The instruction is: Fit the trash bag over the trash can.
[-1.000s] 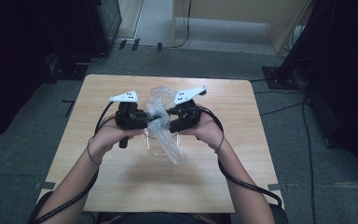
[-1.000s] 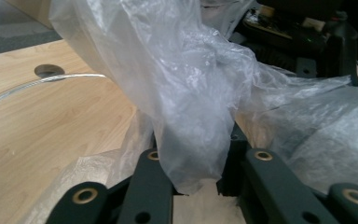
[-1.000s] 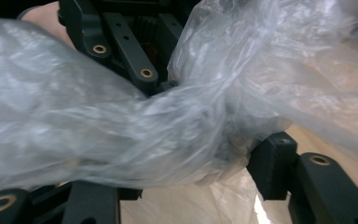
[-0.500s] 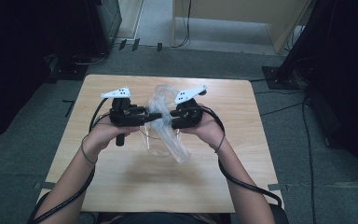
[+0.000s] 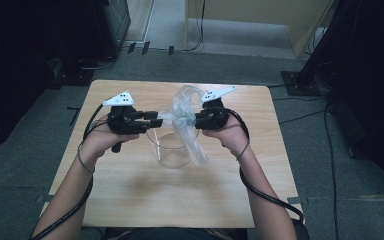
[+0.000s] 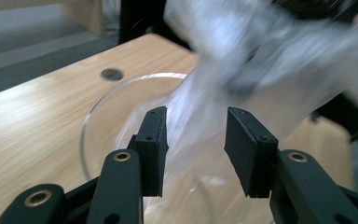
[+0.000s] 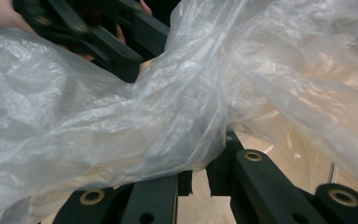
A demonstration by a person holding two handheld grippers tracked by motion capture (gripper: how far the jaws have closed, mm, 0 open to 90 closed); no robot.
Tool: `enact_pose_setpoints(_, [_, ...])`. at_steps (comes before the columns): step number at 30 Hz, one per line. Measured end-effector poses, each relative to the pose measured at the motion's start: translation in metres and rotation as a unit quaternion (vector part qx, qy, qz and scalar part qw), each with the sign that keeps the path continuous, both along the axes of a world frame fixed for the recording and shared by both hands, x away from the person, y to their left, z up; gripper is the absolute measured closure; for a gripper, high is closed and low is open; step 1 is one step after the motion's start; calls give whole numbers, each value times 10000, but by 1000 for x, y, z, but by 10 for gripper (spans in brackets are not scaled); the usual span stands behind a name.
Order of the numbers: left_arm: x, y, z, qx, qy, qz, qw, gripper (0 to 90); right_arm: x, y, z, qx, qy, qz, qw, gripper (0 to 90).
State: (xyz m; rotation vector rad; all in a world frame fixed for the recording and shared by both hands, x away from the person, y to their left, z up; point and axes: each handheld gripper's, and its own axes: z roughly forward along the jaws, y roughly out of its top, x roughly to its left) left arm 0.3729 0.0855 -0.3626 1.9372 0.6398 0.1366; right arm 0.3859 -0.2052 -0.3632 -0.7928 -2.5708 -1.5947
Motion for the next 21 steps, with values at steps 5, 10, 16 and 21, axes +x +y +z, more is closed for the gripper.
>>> enact_pose_setpoints(5, [5,-11,-14,101,249,-55,9996,687,0,-2,2,-29,5,43,10000,834])
enact_pose_setpoints(10, [6,-17,-23,233,358,-94,9990,631,1,1,-6,-349,68,-39,9994,832])
enact_pose_setpoints(16, [6,-6,-14,80,159,77,9998,551,3,5,-13,-735,-9,-149,9972,540])
enact_pose_setpoints(21, [8,2,-12,42,57,210,9998,502,2,3,-11,-759,-252,-292,9964,340])
